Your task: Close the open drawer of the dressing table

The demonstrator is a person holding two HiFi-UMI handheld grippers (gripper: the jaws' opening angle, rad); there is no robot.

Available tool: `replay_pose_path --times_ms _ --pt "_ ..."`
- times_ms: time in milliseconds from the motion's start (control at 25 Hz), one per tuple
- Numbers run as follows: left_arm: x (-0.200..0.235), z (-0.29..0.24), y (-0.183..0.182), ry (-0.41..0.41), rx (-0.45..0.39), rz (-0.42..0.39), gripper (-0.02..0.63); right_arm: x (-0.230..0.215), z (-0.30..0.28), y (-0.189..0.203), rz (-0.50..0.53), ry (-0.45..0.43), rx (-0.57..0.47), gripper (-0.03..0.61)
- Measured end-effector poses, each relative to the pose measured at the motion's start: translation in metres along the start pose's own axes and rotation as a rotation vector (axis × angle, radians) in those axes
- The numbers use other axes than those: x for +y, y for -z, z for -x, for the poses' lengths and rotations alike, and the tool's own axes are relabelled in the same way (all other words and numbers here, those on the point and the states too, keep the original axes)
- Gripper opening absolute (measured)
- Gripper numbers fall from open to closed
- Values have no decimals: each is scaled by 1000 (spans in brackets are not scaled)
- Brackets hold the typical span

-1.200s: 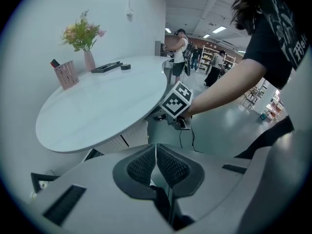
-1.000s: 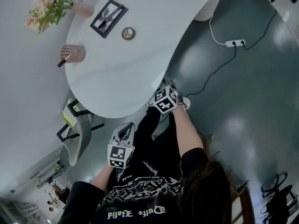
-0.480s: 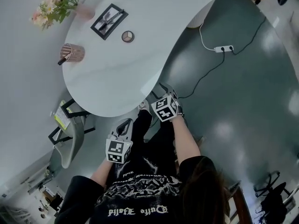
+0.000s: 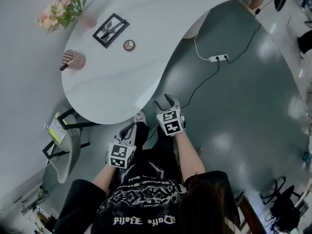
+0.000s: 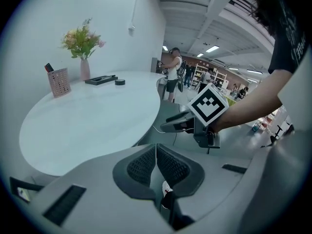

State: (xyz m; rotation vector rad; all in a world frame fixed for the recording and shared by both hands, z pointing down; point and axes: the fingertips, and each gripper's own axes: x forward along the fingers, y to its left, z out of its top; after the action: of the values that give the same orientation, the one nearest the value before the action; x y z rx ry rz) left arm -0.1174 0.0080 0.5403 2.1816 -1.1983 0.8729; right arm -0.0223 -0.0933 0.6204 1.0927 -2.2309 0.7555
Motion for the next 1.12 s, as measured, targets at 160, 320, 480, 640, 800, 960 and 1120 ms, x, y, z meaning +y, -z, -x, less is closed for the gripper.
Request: replay_pose_path --times_ms 160,320,480,640,800,960,1120 --pt "-8 3 -10 42 -31 -26 28 2 24 -2 -40 37 -22 229" --pt "-19 1 -25 93 -78 -58 28 -5 48 -6 -87 104 -51 229" --pt "-19 2 -36 126 -114 -65 28 -3 68 -9 -133 162 -78 229" --pt "-18 3 -45 151 -143 -61 28 -3 90 -12 -153 218 -103 229" --pt "-22 5 -55 180 -175 -72 28 -3 110 -15 -194 268 -138 229" --pt "-23 5 -65 206 -201 -80 28 0 126 -16 -209 310 -154 229" --pt "-22 6 -73 226 -221 -74 28 8 138 -15 -222 345 -167 229"
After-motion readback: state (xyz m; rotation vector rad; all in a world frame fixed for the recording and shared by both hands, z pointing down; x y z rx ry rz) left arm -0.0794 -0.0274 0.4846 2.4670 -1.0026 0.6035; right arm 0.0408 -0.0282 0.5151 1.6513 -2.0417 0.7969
